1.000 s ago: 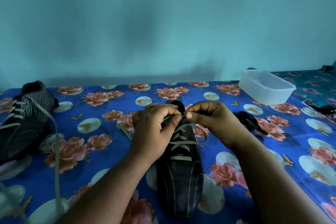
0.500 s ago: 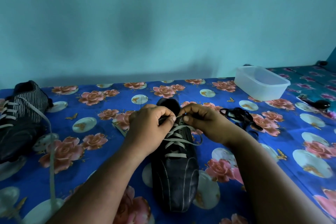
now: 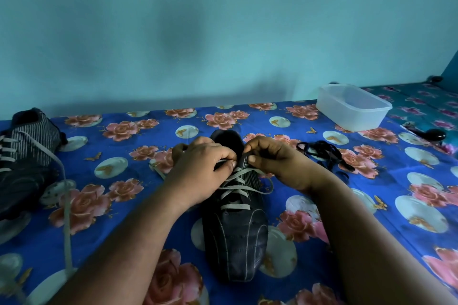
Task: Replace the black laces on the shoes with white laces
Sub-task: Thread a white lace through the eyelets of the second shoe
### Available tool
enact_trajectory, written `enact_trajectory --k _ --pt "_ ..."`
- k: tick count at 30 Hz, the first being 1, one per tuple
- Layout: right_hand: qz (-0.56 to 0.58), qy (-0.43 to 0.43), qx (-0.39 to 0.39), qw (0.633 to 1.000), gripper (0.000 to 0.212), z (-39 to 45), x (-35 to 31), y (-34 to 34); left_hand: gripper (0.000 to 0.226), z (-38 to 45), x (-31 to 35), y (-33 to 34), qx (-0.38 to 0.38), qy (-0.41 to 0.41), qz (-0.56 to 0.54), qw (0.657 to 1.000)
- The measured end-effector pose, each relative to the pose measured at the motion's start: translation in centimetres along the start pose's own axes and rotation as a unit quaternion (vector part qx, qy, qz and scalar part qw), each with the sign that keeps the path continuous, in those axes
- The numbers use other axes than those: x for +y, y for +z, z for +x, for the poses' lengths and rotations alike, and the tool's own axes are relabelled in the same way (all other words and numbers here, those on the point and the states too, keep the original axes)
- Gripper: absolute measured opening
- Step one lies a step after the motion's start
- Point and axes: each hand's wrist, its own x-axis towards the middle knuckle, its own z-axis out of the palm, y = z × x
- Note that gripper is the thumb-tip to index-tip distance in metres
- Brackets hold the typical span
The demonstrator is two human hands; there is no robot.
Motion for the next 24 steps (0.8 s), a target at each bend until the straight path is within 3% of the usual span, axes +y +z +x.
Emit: enact_trajectory --k 4,8,11,13,17,20,22,24 --pt "0.011 0.009 0.004 1.000 0.011 0.0 0.1 0.1 0.019 -0.1 -1.0 -0.3 -0.038 0.031 -0.006 0.999" --pt "0.010 0.005 0.012 1.000 0.019 0.2 0.1 0.4 0.009 0.0 -1.0 0.1 -0.033 0.031 -0.046 0.998" --pt "0.019 0.022 0.031 0.999 0.024 0.2 0.0 0.4 0.011 0.2 -0.4 0.7 -0.005 0.010 -0.062 0.998" --pt "0.036 0.039 0.050 0.997 0.011 0.1 -0.2 -0.1 0.011 0.1 -0.4 1.2 0.030 -0.002 -0.084 0.996" --pt "-0.026 0.004 0.039 0.999 0.025 -0.4 -0.9 -0.4 0.007 -0.1 -1.4 2.2 0.058 0.003 -0.124 0.991" --pt "-0.053 -0.004 0.046 0.998 0.011 -0.2 -1.0 -0.2 0.034 -0.5 -1.7 2.1 0.020 -0.022 -0.217 0.976" --pt "-0.034 0.018 0.043 0.998 0.015 -0.3 -0.8 -0.6 0.042 -1.1 -1.8 1.6 -0.006 -0.049 -0.318 0.947" --pt "0.006 0.039 0.073 0.997 0.018 -0.5 -1.0 -1.2 0.047 -1.6 -2.0 1.5 -0.027 -0.046 -0.325 0.944"
